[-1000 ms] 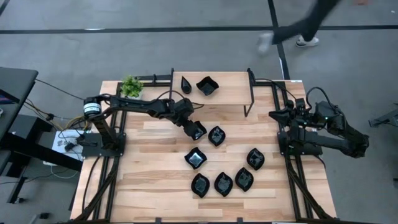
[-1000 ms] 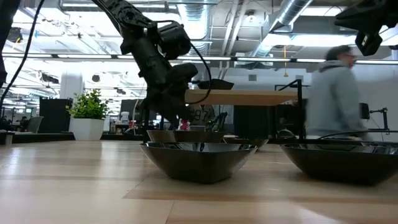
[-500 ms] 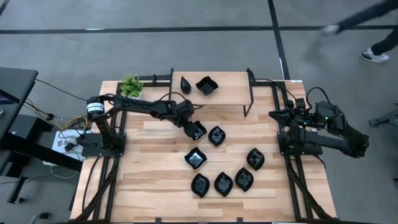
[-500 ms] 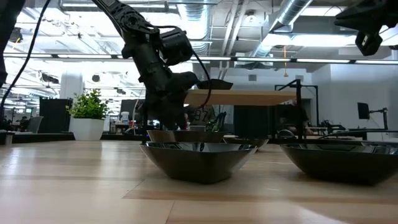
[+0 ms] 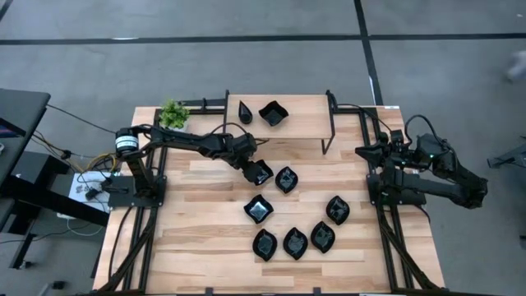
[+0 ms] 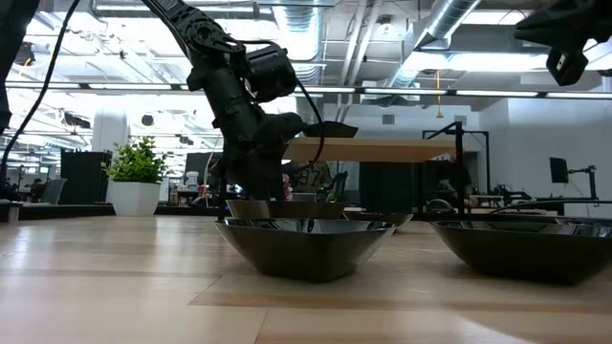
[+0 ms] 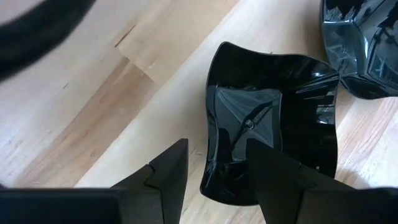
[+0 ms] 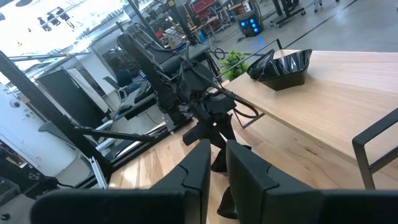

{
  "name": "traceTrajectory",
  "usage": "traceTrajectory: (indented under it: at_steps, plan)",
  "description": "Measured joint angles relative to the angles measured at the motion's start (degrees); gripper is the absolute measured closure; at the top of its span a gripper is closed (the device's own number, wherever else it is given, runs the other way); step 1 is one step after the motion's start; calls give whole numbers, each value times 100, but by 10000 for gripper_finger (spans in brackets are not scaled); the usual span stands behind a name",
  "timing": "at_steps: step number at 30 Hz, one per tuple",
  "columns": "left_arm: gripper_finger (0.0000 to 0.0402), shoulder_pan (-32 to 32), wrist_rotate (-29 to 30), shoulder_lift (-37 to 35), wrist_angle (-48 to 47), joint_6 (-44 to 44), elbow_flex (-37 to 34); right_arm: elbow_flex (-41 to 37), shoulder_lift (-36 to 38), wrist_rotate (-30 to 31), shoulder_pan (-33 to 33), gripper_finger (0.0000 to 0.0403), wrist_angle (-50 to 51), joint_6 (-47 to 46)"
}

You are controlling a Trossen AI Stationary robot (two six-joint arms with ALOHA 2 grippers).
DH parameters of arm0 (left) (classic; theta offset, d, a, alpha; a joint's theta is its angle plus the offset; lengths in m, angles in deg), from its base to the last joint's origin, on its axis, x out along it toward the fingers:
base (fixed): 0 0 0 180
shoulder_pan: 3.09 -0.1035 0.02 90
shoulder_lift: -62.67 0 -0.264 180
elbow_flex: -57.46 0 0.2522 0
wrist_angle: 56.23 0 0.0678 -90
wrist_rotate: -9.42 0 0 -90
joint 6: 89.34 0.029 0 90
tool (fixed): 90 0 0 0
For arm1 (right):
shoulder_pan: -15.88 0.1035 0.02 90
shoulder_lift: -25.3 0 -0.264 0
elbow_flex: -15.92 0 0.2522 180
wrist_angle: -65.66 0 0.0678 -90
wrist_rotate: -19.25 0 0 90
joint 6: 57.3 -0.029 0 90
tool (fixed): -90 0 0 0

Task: Pick & Place Mini shaped plates
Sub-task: Stack the distorted square plate on top of the distorted square plates on the shelf

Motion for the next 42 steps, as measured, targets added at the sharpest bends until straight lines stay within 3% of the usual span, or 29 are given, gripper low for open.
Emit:
traceTrajectory:
  at_steps: [9, 21, 28, 42]
  plan:
    - [255, 196, 5, 13, -16, 2, 0, 0, 1, 0, -1, 355, 0, -4]
    - [323, 215, 17, 13, -33, -125, 0, 0, 1, 0, -1, 355, -2, -83]
    - [391, 214, 13, -11, -46, -127, 0, 0, -1, 0, 0, 355, -2, -98]
    - [398, 158, 172, -881, -555, -147, -2, 0, 1, 0, -1, 355, 0, -98]
